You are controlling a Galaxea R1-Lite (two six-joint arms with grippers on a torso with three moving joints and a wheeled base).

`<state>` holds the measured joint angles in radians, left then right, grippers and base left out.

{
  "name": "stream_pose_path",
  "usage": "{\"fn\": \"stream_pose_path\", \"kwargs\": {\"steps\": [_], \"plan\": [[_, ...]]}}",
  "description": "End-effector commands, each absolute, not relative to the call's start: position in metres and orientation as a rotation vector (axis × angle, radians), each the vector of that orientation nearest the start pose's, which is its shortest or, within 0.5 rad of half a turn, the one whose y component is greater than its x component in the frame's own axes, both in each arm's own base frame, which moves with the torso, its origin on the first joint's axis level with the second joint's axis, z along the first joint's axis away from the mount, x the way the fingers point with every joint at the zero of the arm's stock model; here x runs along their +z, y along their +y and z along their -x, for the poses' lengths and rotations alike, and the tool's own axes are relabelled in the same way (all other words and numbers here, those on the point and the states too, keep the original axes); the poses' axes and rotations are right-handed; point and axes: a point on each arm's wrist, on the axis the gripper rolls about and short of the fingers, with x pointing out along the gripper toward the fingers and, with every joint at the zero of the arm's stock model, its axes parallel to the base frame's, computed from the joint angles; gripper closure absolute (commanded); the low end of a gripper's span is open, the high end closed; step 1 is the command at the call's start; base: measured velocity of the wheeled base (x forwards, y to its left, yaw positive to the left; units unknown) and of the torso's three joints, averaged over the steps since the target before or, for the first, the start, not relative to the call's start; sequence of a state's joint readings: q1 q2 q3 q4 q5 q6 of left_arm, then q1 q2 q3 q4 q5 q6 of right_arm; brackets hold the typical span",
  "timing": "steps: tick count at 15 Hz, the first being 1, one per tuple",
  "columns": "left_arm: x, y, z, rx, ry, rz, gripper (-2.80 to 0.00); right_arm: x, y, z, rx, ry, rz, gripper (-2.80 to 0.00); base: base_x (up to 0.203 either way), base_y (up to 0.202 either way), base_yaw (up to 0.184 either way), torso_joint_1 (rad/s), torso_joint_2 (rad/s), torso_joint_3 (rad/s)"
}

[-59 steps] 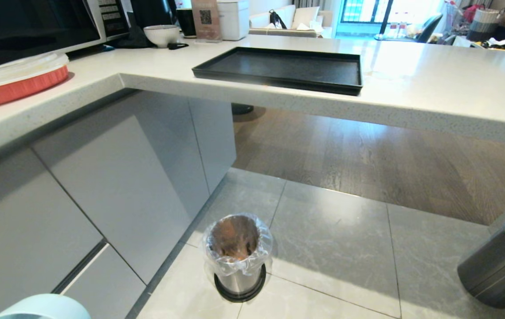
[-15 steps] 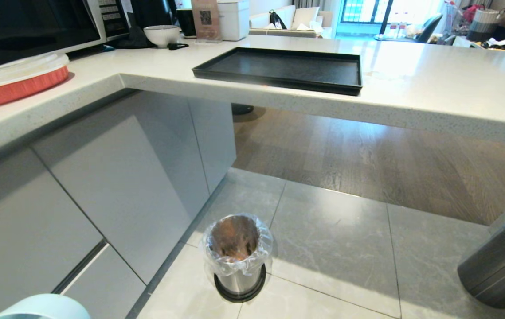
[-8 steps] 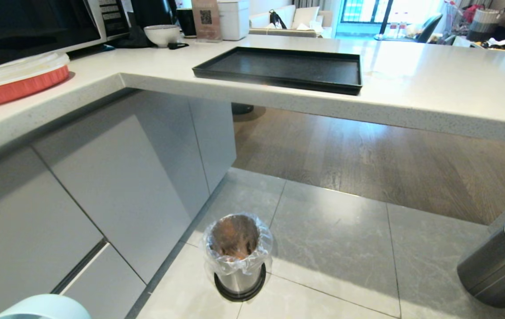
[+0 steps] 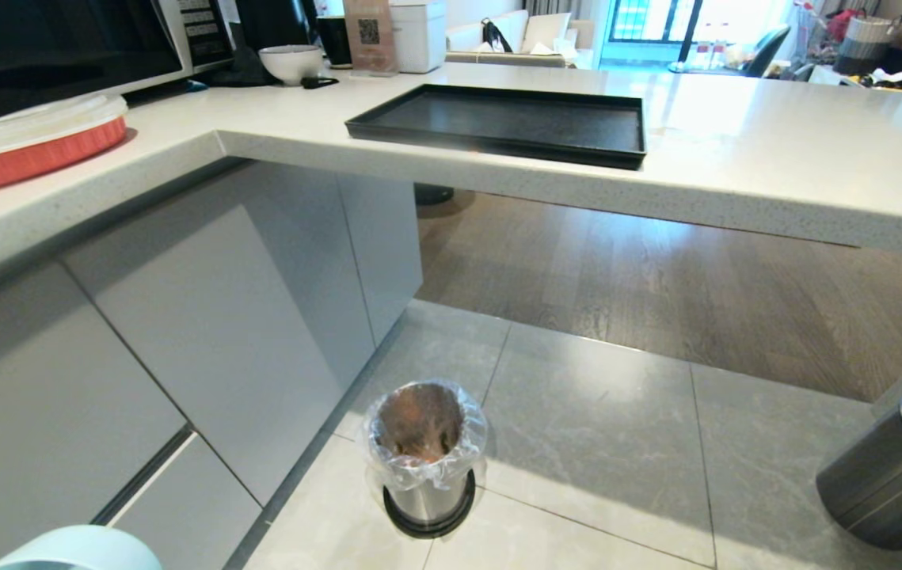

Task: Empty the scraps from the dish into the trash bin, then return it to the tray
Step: Put the bowl back to the table

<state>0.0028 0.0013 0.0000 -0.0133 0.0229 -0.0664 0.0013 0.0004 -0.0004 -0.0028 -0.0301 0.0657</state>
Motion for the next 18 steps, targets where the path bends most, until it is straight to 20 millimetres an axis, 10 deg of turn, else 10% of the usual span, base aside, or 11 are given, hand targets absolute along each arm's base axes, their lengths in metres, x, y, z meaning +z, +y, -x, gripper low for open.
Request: {"fn": "stream_pose_path", "kwargs": {"steps": [1,18], "plan": [[0.0769,0.0004,0.0227,0.026,-0.013,0.068,0.0,0.0759,-0.0007,0.0228,-0.029,-0.004,-0.066,0.0,0.0,0.0,0.0,0.0,0.0,0.0],[0.0769,0.0004,0.0227,0.026,-0.013,0.068,0.0,0.0763,-0.0007,0.0229,-0.029,-0.007,-0.071,0.0,0.002,0.004,-0.084,0.002,0.0,0.002]]}}
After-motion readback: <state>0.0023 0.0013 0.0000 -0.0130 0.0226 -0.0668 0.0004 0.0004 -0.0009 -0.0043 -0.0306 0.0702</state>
